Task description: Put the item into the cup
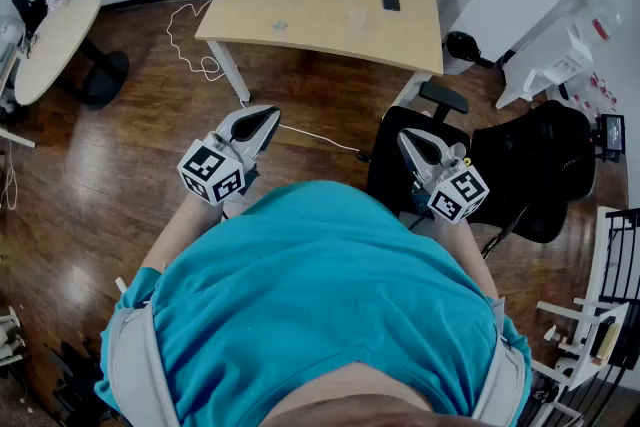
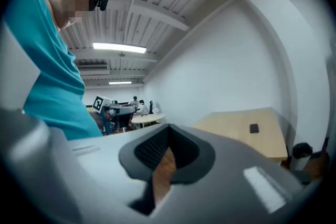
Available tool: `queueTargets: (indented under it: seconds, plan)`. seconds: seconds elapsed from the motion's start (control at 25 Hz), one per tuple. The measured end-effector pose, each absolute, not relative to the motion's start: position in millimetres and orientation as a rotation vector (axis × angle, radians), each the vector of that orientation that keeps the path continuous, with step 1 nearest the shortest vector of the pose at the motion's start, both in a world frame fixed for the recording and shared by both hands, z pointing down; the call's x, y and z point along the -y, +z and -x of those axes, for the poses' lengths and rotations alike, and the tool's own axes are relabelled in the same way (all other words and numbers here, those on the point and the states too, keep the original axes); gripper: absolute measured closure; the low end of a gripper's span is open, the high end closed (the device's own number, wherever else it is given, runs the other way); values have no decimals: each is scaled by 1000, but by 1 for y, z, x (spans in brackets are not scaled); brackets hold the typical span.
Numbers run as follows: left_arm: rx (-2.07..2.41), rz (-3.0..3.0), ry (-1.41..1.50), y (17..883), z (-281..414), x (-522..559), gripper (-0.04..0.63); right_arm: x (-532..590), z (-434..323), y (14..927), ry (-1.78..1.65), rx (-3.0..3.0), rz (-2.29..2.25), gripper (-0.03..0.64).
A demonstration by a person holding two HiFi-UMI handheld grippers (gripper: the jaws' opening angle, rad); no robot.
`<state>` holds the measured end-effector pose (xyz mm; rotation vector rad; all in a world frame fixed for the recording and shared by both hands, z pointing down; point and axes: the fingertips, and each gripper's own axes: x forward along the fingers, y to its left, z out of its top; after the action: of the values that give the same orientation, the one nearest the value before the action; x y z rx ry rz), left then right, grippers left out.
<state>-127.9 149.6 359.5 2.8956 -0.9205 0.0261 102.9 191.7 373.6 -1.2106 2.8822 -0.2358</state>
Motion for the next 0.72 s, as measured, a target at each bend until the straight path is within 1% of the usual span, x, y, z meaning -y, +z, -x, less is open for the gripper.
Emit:
queueTargets:
  seconds: [0.24, 0.4, 0.56, 0.72]
  plan:
    - [965, -2909, 54, 358, 82, -149, 591, -198, -148, 379, -238, -2887, 1197, 615]
    - [955, -2904, 100, 362, 64, -146, 591, -193, -162, 384, -249, -2879, 1191, 615]
    - [929, -2895, 115, 367, 59, -136, 591, -175, -164, 383, -247, -2867, 1193, 615]
    - [911, -2876, 95, 373, 72, -109, 591, -147, -152, 382, -247, -2878, 1206, 615]
